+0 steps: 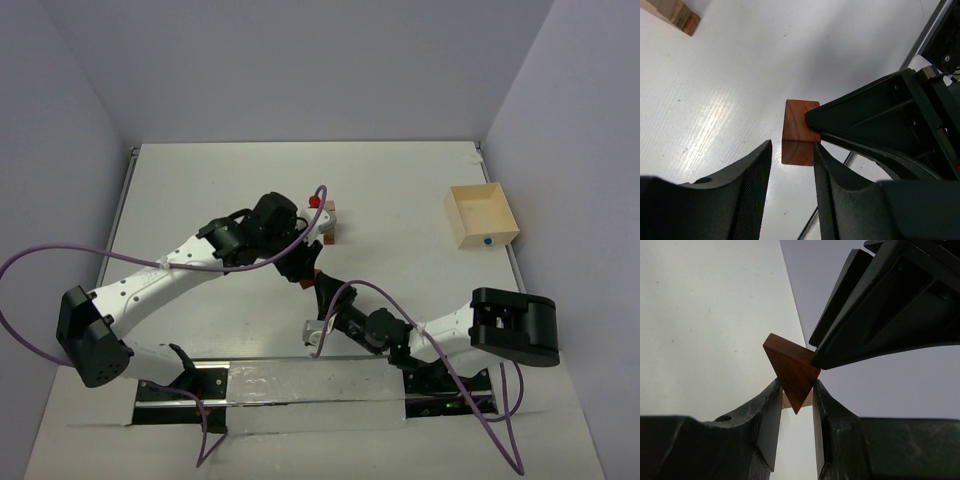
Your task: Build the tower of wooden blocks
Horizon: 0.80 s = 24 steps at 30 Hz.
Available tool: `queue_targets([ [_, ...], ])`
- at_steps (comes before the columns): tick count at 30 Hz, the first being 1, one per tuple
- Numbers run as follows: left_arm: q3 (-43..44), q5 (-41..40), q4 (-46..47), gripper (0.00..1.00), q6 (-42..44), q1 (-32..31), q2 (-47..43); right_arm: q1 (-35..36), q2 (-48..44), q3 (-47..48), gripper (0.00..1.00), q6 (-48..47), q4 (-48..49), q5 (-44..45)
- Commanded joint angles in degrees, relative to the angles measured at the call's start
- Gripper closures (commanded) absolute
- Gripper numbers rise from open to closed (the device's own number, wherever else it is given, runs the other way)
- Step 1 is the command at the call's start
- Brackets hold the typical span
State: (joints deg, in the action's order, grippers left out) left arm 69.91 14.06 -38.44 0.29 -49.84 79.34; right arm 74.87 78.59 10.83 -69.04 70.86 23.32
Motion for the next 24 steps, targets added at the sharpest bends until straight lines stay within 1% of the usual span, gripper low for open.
queue_targets([
  [1,1.8,2.8,-0.1,0.54,1.4,-0.3,0.4,0.9,0.4,1.1,0.99,-0.7,6.8,0.3],
  [3,1.8,3.2,-0.4,0.53,1.7,-0.4,0.4,0.9,0.4,1.2,0.99,-0.6,6.8,0.5],
  [5,1.9,4.3,-0.8,0.48,2.1,-0.6,0.1,0.9,0.4,1.2,0.99,-0.5,6.8,0.5],
  [6,1.8,4.9,-0.8,0.43,2.2,-0.6,-0.1,0.9,0.5,1.2,0.99,-0.5,6.7,0.5],
  [7,1.7,5.1,-0.8,0.35,2.1,-0.7,-0.5,0.9,0.5,1.3,0.99,-0.4,6.6,0.6],
  [8,1.5,5.5,-0.7,0.32,2.1,-0.7,-0.8,0.9,0.6,1.2,0.99,-0.4,6.6,0.6],
  [9,1.4,5.7,-0.6,0.31,2.2,-0.8,-1.0,0.9,0.7,1.1,0.99,-0.4,6.6,0.5],
  [11,1.4,5.9,-0.7,0.31,2.2,-0.9,-1.1,0.9,0.8,1.1,0.99,-0.4,6.8,0.6],
  [14,1.3,5.1,-0.8,0.36,2.5,-1.0,-0.7,0.9,0.6,1.1,0.99,-0.7,6.9,0.4],
  [19,1.1,4.4,-0.8,0.48,2.7,-1.3,-0.1,0.9,0.1,1.2,0.99,-1.1,7.2,0.1],
  [24,0.6,3.9,0.0,0.66,2.4,-1.3,-0.5,1.2,0.2,1.0,0.99,-1.5,7.6,-0.2],
])
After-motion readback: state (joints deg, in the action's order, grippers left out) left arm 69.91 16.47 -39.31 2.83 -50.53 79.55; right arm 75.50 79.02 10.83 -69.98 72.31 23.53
